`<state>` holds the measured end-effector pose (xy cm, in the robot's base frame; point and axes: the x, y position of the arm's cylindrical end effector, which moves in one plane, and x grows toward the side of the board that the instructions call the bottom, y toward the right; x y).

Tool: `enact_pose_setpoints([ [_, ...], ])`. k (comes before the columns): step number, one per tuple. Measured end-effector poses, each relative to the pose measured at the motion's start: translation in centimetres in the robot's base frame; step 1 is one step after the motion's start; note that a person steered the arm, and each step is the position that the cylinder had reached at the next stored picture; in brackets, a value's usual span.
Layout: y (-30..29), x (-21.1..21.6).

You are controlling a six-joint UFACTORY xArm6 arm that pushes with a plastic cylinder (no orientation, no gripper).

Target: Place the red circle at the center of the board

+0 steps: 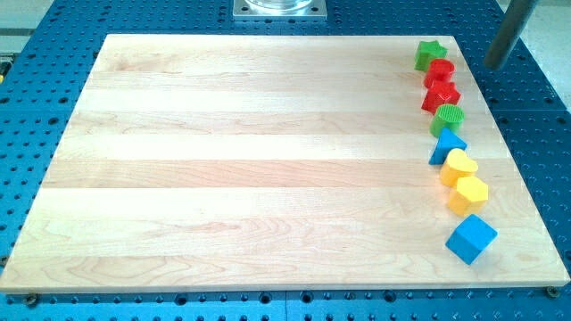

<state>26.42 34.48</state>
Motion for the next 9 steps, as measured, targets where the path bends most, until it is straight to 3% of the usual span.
enact_pose_setpoints([
  [1, -0.3, 2.1],
  [2, -7.1, 3.5],
  [4, -27.8, 4.1],
  [5, -32.8, 4.9],
  [6, -26.7, 5.2],
  [7, -25.7, 5.0],
  [9, -15.9, 3.6],
])
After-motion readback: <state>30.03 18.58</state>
